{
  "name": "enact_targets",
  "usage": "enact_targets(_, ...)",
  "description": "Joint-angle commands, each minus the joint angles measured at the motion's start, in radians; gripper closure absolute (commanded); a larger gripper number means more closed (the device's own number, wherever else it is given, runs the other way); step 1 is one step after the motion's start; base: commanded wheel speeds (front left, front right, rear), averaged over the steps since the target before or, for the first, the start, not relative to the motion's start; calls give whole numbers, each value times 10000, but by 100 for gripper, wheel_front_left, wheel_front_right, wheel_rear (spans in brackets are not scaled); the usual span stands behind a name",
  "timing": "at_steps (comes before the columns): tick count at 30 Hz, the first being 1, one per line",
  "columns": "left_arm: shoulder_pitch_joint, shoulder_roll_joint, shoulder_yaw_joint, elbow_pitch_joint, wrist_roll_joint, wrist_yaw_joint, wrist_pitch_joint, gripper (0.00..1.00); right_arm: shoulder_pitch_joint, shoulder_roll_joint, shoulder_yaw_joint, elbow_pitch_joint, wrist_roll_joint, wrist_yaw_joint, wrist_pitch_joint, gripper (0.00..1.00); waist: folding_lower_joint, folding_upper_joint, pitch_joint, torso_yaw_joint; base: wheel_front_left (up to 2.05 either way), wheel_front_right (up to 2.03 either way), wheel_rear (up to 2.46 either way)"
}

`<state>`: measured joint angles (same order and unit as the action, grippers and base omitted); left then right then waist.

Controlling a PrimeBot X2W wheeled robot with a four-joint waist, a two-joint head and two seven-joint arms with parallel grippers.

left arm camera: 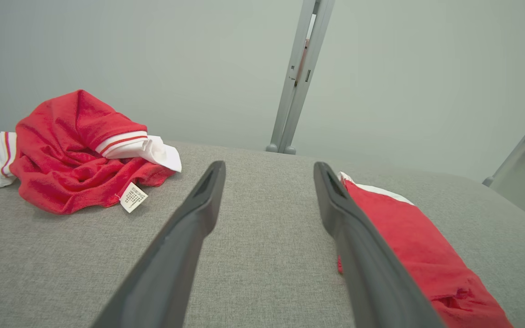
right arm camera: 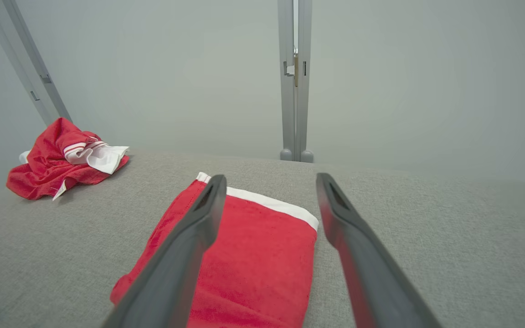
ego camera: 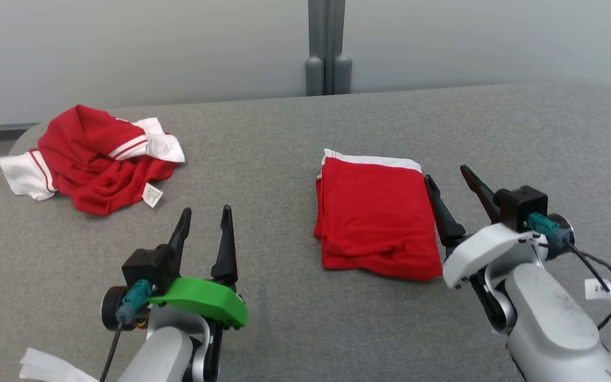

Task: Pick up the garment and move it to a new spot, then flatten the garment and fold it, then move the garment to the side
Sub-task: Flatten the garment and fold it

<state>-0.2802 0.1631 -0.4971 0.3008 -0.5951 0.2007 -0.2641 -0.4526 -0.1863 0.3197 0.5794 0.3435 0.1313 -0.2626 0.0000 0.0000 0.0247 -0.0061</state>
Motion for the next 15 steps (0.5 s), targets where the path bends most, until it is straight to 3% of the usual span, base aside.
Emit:
enact_targets(1,278,-67,165,93,240,-90,-2,0,434,140,-384,-284,-400,-11,-28,0,0,0,-207,-212,0,0,0)
enact_targets(9,1136,-403,1070,183,951,-332,-2,0,2078,994,-2027,-1534,-1597,-11,-29,0,0,0,-315,-164,0,0,0)
enact_targets(15,1794,-529,1451,131,1437,-488,-2,0,3050,1305,-2678,-2180,-2004,-11,-29,0,0,0,-381,-14,0,0,0)
